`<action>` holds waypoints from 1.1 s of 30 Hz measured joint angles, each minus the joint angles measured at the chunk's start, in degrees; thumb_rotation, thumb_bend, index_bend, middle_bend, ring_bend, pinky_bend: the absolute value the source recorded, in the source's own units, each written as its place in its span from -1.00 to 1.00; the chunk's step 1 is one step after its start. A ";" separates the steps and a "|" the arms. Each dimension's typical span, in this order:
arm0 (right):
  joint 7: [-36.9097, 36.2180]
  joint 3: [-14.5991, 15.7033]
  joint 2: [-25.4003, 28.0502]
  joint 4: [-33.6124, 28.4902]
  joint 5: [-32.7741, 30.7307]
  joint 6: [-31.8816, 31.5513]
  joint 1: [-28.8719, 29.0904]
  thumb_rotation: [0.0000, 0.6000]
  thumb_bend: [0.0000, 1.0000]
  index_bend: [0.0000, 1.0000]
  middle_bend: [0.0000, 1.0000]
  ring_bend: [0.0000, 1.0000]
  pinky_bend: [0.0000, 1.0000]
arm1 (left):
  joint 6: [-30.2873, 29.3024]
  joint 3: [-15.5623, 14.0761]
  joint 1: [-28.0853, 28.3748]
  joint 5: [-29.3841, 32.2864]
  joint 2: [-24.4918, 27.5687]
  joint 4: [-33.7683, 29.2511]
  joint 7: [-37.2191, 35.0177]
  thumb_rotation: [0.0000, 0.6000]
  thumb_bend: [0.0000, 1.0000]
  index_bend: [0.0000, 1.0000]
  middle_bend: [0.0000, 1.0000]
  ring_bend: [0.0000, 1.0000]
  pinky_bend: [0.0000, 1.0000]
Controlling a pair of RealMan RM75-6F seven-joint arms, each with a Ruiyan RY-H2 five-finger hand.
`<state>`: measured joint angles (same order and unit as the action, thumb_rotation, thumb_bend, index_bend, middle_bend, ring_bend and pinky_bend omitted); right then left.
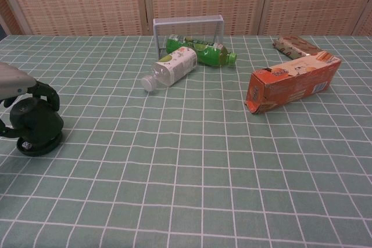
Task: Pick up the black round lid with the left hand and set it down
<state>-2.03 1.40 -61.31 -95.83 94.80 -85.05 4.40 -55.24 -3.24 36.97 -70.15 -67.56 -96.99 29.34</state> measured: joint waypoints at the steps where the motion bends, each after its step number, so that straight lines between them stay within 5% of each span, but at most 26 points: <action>1: 0.00 0.00 0.00 0.00 0.00 0.00 0.00 1.00 -0.54 -1.00 -1.00 -1.00 -1.00 | -0.04 0.03 -0.04 -0.09 0.03 0.03 -0.08 1.00 -0.27 -0.15 0.11 0.06 0.08; 19: 0.92 -0.20 -0.05 -0.09 -0.59 0.21 -0.02 1.00 -0.54 -1.00 -1.00 -1.00 -1.00 | 3.90 3.19 0.58 7.26 -1.97 10.56 -3.16 1.00 -0.28 -0.30 -0.01 -0.01 -0.08; 21: 0.89 -0.23 -0.03 -0.10 -0.64 0.21 -0.03 1.00 -0.54 -1.00 -1.00 -1.00 -1.00 | 4.68 3.19 0.70 8.95 -2.60 11.92 -2.45 1.00 -0.28 -0.44 -0.17 -0.15 -0.17; 25: 0.88 -0.20 -0.03 -0.08 -0.48 0.08 -0.06 1.00 -0.54 -1.00 -1.00 -1.00 -1.00 | 6.07 3.07 0.96 11.57 -3.40 13.74 -0.96 1.00 -0.28 -0.76 -0.86 -0.76 -0.33; 28: 1.13 -0.17 -0.14 -0.04 -0.52 0.25 -0.03 1.00 -0.54 -1.00 -1.00 -1.00 -1.00 | 6.29 3.01 0.92 12.06 -3.58 13.98 -0.81 1.00 -0.28 -0.98 -1.00 -0.98 -0.42; 33: 1.45 -0.03 -0.28 -0.03 -0.43 0.58 0.07 1.00 -0.54 -1.00 -1.00 -1.00 -1.00 | 6.30 3.04 0.70 12.48 -3.31 13.30 -1.52 1.00 -0.29 -1.00 -1.00 -1.00 -0.51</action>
<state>-0.58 1.37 -61.59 -95.85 94.37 -84.48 4.48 -48.94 -0.20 37.68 -57.67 -70.87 -83.69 27.82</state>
